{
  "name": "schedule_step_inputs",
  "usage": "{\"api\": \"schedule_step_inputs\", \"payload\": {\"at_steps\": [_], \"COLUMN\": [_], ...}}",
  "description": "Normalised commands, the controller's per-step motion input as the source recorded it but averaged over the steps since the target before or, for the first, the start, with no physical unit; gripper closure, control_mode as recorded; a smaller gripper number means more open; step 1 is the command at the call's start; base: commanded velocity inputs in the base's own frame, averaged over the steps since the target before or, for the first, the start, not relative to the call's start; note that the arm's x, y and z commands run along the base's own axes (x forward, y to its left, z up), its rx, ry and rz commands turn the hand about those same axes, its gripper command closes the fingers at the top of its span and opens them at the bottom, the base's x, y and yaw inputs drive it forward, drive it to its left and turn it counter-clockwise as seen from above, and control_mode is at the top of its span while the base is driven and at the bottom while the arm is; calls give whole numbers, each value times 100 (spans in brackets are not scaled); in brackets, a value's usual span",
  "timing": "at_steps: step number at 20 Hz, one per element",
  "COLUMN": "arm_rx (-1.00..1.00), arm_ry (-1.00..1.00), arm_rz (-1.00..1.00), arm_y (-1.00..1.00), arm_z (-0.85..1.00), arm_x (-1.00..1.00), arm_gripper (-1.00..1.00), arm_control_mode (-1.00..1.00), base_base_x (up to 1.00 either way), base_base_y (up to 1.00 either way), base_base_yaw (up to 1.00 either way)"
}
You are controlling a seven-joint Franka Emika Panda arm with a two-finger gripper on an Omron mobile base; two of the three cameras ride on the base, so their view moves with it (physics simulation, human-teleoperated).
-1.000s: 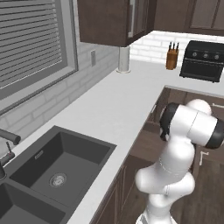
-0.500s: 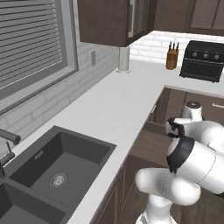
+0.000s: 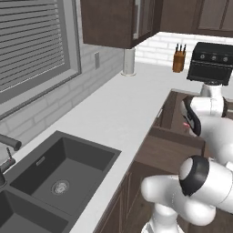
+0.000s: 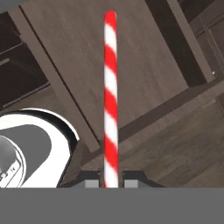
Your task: Take a straw from the drawer in front and place it inside the glass cup on the dining counter.
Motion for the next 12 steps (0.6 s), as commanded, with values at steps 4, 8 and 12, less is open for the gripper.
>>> {"api": "schedule_step_inputs", "payload": {"at_steps": [4,8,12], "arm_rx": [3,0,-1], "arm_ry": [0,-2,-29], "arm_rz": [0,0,0], "arm_y": [-1,0,0], "arm_z": [100,95,33], "arm_x": [-42,-36,-45], "arm_gripper": [100,100,100], "arm_control_mode": [-100,-100,-100], "base_base_x": [0,0,0], "base_base_y": [0,0,0], "base_base_yaw": [0,0,0]}}
